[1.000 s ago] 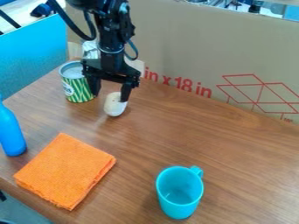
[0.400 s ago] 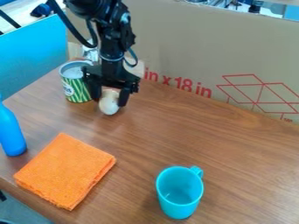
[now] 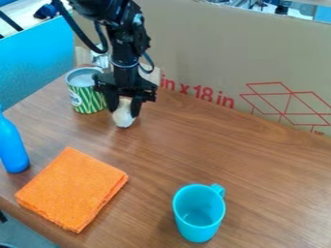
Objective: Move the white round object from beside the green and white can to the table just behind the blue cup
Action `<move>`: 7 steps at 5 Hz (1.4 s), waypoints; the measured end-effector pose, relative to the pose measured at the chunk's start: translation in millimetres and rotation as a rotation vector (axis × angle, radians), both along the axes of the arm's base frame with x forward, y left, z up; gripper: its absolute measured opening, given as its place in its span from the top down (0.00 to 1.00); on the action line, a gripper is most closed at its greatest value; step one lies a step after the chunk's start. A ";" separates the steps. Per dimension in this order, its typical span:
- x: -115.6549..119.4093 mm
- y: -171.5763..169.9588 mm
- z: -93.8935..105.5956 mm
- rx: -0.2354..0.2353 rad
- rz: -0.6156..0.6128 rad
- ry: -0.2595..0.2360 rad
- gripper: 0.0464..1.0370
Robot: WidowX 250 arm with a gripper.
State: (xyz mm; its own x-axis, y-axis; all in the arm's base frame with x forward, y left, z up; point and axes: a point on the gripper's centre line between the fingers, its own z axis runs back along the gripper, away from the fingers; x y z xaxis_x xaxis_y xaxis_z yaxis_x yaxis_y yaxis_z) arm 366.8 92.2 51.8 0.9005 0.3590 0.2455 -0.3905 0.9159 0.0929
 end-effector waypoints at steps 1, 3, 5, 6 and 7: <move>0.0 -27.6 20.8 -0.076 -0.096 -0.044 0.46; -4.7 -101.5 45.4 -0.196 -0.292 -0.050 0.46; -12.0 -188.3 32.9 -0.270 -0.485 -0.029 0.46; -14.3 -214.0 29.1 -0.309 -0.538 -0.042 0.46; -12.6 -219.6 17.2 -0.325 -0.534 -0.013 0.46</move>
